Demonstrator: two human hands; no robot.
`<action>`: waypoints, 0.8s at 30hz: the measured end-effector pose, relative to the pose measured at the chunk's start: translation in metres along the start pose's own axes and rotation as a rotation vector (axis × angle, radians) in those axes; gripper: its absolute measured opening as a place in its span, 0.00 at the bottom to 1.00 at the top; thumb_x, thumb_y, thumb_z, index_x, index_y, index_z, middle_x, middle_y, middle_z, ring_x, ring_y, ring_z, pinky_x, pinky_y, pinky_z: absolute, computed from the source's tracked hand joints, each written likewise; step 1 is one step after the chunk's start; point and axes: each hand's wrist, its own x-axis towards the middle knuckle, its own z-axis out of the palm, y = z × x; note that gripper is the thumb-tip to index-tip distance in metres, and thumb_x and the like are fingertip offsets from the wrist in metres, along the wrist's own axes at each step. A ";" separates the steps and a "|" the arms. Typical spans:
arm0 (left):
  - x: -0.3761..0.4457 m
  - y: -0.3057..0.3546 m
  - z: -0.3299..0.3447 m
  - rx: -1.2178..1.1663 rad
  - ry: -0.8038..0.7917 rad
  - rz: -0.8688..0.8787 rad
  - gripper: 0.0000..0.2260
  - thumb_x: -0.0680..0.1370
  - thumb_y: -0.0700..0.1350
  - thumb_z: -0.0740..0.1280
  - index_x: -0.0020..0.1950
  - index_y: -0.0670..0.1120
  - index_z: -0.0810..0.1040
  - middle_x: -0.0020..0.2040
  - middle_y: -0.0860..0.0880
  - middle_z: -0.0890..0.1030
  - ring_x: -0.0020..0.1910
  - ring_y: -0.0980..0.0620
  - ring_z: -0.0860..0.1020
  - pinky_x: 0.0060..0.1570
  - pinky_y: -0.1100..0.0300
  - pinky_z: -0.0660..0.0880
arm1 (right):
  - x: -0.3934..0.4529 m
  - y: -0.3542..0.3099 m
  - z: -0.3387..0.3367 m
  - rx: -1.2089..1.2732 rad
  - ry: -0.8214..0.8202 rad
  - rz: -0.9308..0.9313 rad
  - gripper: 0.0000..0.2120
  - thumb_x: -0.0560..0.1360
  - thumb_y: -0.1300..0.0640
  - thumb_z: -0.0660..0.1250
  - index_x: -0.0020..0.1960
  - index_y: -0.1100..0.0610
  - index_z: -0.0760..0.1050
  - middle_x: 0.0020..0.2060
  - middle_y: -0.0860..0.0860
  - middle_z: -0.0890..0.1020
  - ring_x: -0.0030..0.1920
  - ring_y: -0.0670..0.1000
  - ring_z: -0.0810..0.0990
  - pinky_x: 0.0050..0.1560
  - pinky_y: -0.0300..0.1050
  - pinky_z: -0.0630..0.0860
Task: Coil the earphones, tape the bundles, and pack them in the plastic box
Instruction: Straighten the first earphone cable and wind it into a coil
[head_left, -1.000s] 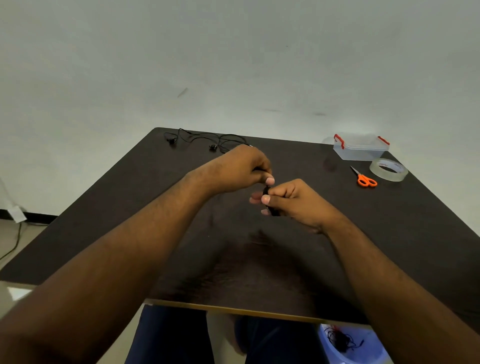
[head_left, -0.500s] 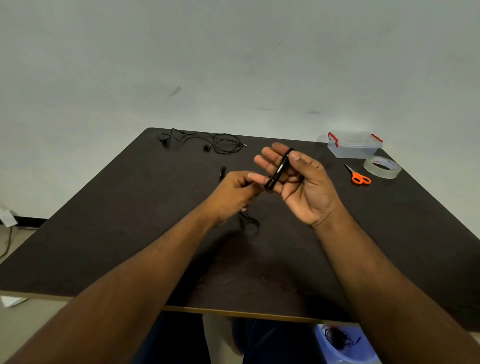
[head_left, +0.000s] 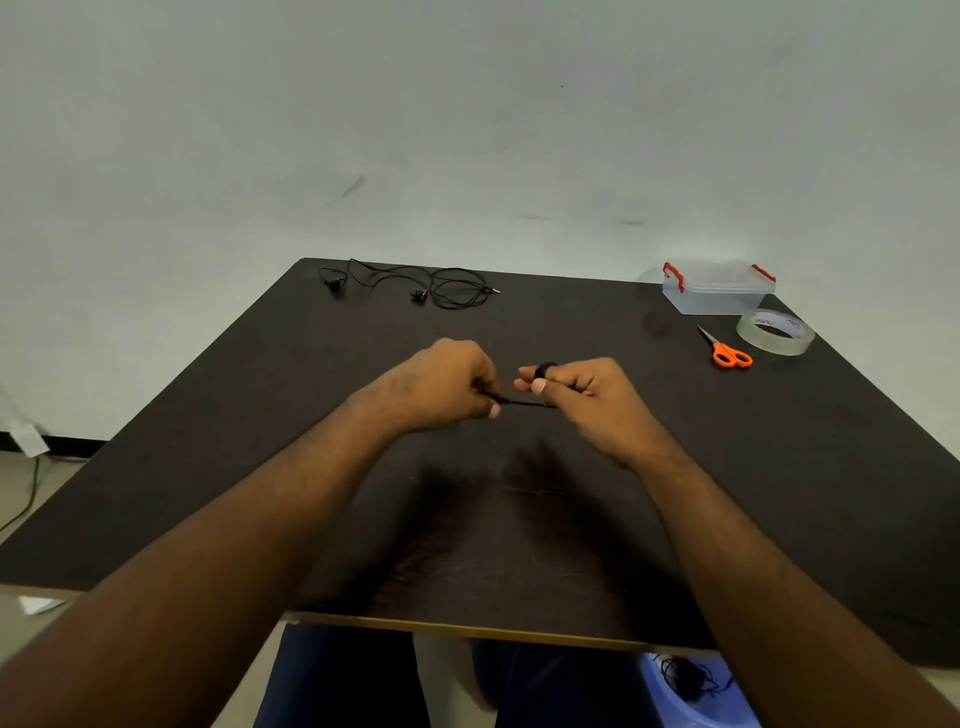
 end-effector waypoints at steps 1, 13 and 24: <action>-0.001 0.002 -0.005 0.040 0.019 0.011 0.06 0.75 0.48 0.71 0.50 0.49 0.83 0.44 0.53 0.82 0.42 0.56 0.80 0.47 0.57 0.78 | 0.001 0.004 -0.001 -0.030 -0.019 0.016 0.16 0.77 0.63 0.66 0.34 0.72 0.74 0.42 0.54 0.86 0.55 0.39 0.81 0.54 0.50 0.79; 0.010 0.014 -0.038 -0.188 0.201 0.279 0.03 0.75 0.41 0.71 0.46 0.45 0.84 0.40 0.60 0.81 0.41 0.68 0.79 0.42 0.77 0.70 | -0.007 -0.020 -0.009 0.346 -0.264 0.293 0.09 0.77 0.64 0.64 0.52 0.69 0.79 0.53 0.58 0.84 0.53 0.57 0.84 0.56 0.62 0.78; 0.016 0.014 -0.020 -0.795 0.313 0.257 0.03 0.71 0.43 0.73 0.39 0.45 0.84 0.32 0.52 0.82 0.34 0.54 0.77 0.35 0.63 0.72 | -0.020 -0.046 -0.010 0.891 -0.464 0.090 0.16 0.69 0.58 0.72 0.53 0.67 0.81 0.47 0.64 0.84 0.51 0.64 0.83 0.54 0.65 0.77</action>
